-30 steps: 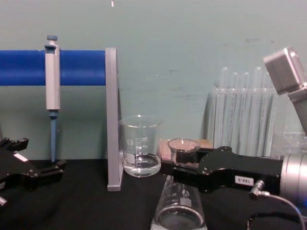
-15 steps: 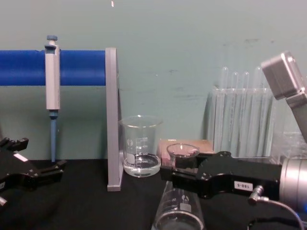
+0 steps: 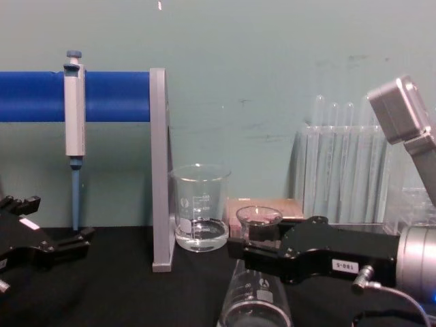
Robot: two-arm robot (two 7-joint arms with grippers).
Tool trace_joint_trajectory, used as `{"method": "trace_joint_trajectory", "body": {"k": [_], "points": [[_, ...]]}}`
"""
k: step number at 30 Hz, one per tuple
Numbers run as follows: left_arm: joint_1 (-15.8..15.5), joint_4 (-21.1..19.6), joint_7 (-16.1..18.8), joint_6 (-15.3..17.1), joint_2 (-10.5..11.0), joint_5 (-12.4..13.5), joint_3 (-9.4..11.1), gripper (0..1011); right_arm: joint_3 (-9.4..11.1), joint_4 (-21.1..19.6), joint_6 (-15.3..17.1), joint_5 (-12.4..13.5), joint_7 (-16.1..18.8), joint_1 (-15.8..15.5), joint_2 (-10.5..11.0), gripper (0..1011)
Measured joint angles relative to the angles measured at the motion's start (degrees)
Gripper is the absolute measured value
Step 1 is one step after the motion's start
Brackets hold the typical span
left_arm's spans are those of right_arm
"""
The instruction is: Grasp the erlenmeyer flask with one hand, shake it three times, then place it back.
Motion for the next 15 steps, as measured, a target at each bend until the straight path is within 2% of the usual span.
{"method": "trace_joint_trajectory", "body": {"k": [9, 14, 15], "points": [[0.00, 0.00, 0.00, 0.00, 0.00, 0.00, 0.00, 1001, 0.02, 0.00, 0.02, 0.10, 0.06, 0.01, 0.00, 469], [0.00, 0.00, 0.00, 0.00, 0.00, 0.00, 0.00, 1001, 0.05, 0.01, 0.02, 0.17, 0.09, 0.02, 0.00, 647], [0.00, 0.00, 0.00, 0.00, 0.00, 0.00, 0.00, 1001, 0.05, 0.01, 0.02, 0.17, 0.09, 0.01, 0.00, 658]]}}
